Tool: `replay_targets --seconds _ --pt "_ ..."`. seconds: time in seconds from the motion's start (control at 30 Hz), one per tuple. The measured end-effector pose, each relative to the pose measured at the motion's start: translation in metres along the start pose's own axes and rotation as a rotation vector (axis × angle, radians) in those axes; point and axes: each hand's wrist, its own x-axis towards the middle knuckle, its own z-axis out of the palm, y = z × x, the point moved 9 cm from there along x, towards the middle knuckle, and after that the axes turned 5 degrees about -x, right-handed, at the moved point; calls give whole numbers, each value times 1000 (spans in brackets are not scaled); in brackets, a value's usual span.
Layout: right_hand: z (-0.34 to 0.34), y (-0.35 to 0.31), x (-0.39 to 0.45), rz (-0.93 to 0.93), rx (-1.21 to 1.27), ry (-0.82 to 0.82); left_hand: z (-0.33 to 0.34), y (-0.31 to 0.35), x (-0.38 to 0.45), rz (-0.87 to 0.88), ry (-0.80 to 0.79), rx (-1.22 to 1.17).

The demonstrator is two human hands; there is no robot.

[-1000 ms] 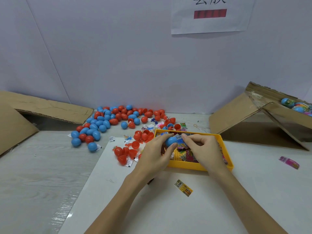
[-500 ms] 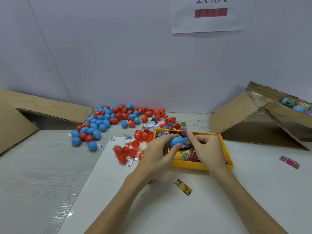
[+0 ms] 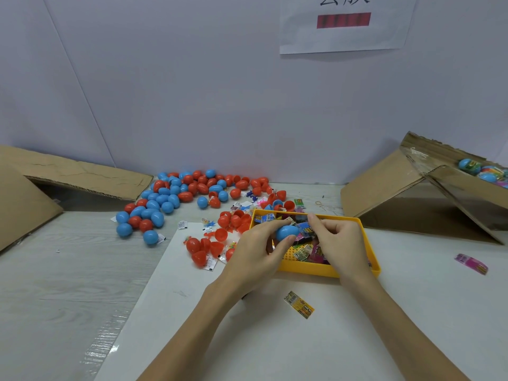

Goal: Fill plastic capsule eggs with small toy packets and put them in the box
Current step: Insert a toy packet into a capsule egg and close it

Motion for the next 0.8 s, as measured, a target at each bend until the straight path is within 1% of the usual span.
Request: replay_targets --seconds 0.1,0.23,0.3,0.37,0.5,0.63,0.8 --pt "4 -3 -1 -41 -49 -28 -1 0 0 2 2 6" --pt "6 -15 -7 -151 -108 -27 -1 -2 1 -9 0 16" --pt "11 -17 -8 -180 -98 -80 -1 -1 0 -7 2 6" --pt "16 -19 -8 -181 -61 -152 -2 -3 1 -18 7 -35" --pt "16 -24 -8 -162 123 -228 -5 -9 3 -79 37 -193" --pt "15 -25 -9 -105 276 -277 -6 -6 3 -58 31 -210" --pt "16 -26 -9 -125 259 -263 -6 -6 4 -25 29 -170"
